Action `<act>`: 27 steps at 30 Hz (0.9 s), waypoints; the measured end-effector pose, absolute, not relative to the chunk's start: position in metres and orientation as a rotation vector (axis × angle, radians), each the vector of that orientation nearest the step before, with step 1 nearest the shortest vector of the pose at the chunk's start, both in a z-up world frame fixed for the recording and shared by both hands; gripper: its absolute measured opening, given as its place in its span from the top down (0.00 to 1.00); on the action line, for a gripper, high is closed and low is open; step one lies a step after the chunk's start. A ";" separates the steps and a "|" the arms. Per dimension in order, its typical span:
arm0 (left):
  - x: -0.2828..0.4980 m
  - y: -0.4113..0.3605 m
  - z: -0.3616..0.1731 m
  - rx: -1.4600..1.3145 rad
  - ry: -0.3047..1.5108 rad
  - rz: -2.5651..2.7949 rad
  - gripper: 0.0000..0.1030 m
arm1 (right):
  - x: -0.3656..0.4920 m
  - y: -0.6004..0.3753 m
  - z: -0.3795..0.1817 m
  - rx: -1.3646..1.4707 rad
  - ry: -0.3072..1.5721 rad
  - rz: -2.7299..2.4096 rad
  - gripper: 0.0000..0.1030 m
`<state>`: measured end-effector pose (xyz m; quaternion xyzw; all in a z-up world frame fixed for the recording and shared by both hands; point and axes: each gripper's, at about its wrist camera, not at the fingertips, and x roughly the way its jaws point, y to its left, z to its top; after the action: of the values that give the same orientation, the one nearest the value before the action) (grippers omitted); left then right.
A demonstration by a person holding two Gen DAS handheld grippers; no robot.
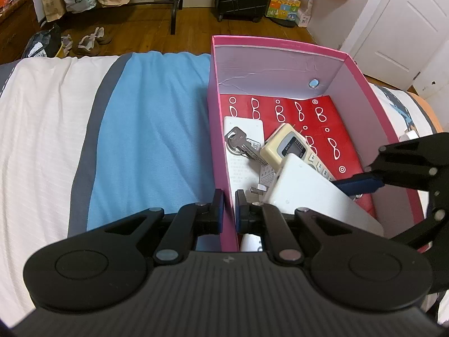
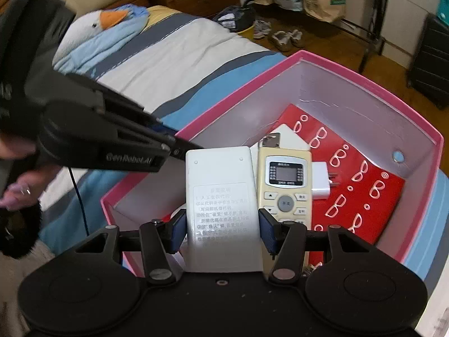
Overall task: Organize rigid objects
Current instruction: 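Carry the white power bank into the pink box and release it, then move the right tool to the bed and grasp the white cube charger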
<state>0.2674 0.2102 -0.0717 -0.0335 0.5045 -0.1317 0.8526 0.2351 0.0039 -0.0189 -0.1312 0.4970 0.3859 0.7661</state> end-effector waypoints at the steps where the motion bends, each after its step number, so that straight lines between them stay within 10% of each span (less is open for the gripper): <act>1: 0.267 0.210 -0.072 -0.072 1.062 -0.277 0.93 | 0.230 0.004 -0.019 -0.315 1.049 0.849 0.43; 27: 0.268 0.205 -0.070 -0.054 1.066 -0.247 0.93 | 0.191 -0.218 0.036 -0.122 0.998 0.531 0.38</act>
<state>0.2680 0.2046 -0.0700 -0.0256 0.5069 -0.1175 0.8536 0.1913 -0.2179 0.0361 -0.0579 0.4727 0.2512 0.8427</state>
